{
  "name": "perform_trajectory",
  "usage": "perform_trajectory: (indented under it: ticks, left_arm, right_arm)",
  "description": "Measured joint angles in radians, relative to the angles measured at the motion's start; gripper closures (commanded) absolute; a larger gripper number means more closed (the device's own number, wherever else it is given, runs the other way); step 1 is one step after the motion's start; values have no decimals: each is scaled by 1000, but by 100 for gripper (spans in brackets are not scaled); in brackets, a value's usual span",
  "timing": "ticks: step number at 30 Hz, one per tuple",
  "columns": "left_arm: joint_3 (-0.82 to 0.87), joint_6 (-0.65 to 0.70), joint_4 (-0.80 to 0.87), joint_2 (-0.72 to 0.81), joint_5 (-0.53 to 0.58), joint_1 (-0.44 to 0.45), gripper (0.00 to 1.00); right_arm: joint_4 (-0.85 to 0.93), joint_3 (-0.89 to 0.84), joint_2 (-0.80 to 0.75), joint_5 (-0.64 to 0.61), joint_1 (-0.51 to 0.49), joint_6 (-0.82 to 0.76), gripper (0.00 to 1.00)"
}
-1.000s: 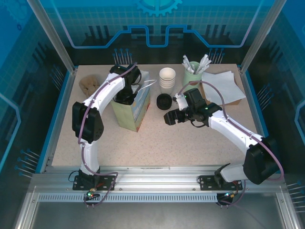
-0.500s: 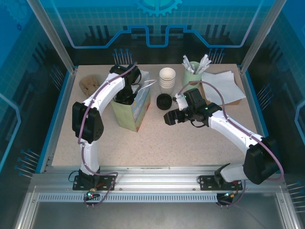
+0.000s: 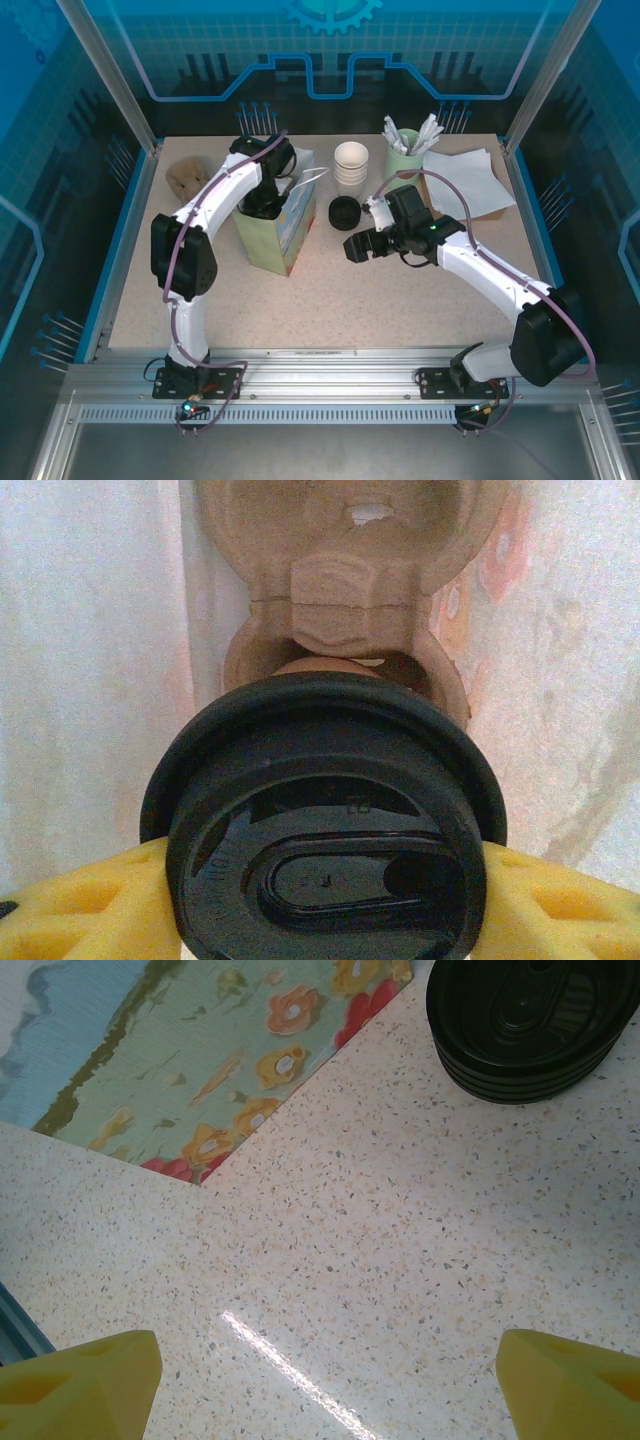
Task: Pack the takeout coffee
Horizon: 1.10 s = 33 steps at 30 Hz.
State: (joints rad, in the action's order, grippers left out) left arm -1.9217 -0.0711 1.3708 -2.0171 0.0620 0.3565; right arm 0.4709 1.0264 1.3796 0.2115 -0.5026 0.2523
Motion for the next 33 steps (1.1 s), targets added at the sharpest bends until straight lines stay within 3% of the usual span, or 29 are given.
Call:
perform_trajectory:
  ticks: [33]
  left_arm:
    - [-21,22,32,49,-7,0,59]
  right_arm:
    - [0,0,6,0,-3,0,12]
